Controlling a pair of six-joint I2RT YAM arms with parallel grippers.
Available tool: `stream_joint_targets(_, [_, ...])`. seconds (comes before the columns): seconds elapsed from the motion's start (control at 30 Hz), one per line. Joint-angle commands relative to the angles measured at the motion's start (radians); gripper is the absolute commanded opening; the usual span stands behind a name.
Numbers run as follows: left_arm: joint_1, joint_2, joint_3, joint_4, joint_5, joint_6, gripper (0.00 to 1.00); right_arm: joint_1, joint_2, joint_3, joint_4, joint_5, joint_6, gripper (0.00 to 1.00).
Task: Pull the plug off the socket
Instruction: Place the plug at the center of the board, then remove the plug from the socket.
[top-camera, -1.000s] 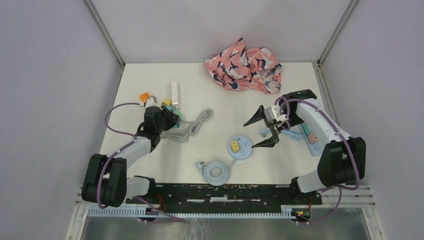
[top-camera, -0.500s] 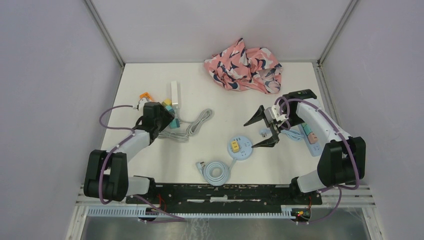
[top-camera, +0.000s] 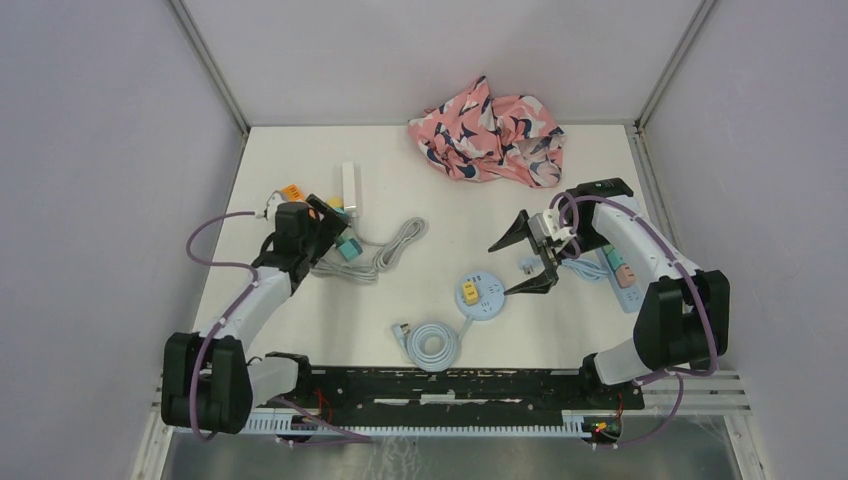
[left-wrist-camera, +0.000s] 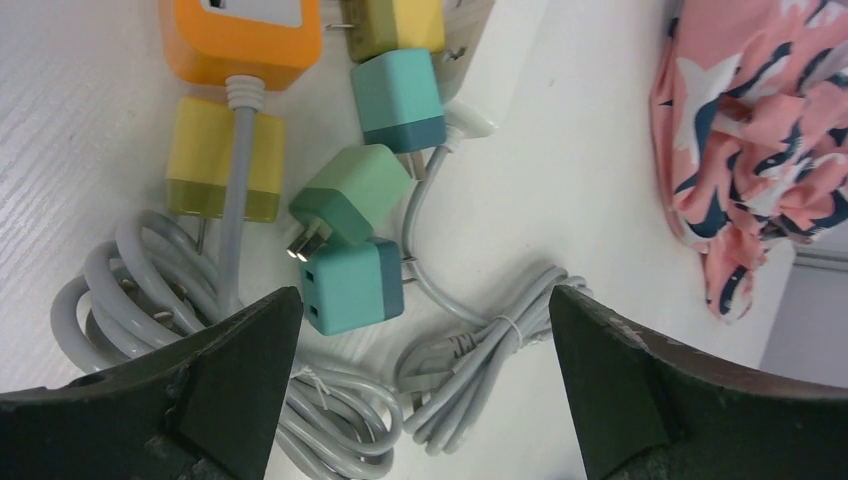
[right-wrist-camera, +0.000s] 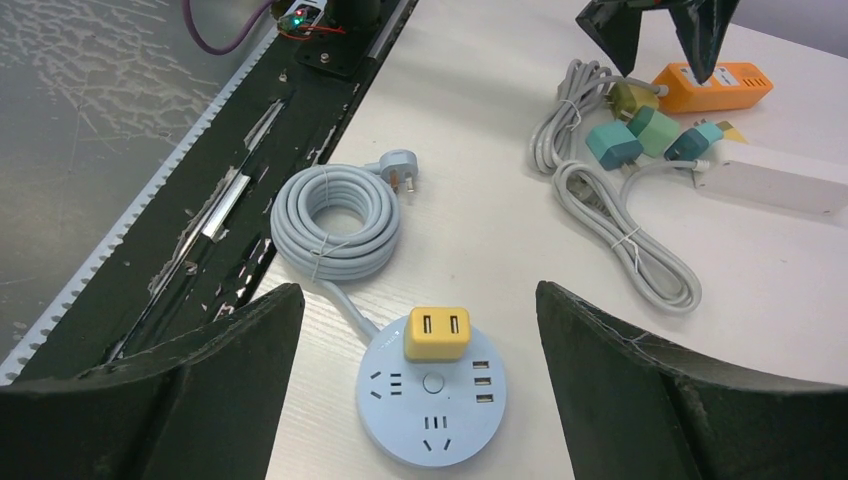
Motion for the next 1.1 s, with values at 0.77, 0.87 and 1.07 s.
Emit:
stream_joint_targets(0.77, [-0.219,-0.167,-0.221,0.737,0.638,0.162,1.00,-0.030,0.026,0.006,-0.157,-0.003,-0.086,0.92])
stream_joint_targets(0.87, [-0.297,-0.179,-0.222,0.735,0.594,0.235,1.00,-0.029,0.031,0.006,-0.156,-0.001,-0.085,0.92])
stream_joint_targets(1.07, [-0.318,-0.192,-0.221,0.734,0.571,0.294,1.00,-0.029,0.047,0.016,-0.156,0.013,-0.077,0.92])
